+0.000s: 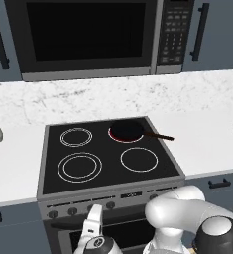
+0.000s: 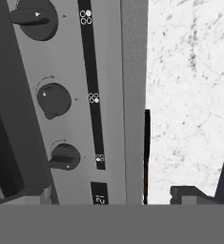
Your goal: Turn off the rear right burner of the stove.
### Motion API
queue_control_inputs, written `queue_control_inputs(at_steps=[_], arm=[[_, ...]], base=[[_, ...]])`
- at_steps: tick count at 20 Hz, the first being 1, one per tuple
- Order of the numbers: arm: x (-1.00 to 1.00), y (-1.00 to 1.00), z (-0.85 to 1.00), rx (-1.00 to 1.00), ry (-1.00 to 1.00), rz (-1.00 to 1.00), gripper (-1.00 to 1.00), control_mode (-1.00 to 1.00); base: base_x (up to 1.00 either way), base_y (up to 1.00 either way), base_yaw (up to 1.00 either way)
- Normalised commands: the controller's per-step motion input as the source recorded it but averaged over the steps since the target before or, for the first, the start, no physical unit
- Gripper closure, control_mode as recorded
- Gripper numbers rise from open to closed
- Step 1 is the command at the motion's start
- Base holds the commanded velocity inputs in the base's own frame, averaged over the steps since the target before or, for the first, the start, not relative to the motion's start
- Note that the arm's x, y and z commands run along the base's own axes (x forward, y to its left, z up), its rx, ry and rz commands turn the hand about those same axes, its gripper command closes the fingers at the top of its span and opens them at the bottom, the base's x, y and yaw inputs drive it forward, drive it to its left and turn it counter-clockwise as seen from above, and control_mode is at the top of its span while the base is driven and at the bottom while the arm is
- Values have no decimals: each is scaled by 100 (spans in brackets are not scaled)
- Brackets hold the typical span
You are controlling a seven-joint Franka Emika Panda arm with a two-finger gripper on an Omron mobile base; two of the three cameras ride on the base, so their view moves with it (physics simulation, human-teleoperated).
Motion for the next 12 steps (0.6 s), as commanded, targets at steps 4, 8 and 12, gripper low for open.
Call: queue_control_inputs(at_steps=[4,8,12], arm=[[19,0,-20,0,0,0,-100,-100],[16,0,-19,0,0,0,-100,-100],[17,8,-12,0,-2,0,-100,-100]], base=[[0,0,0],[0,0,0],[0,0,0]])
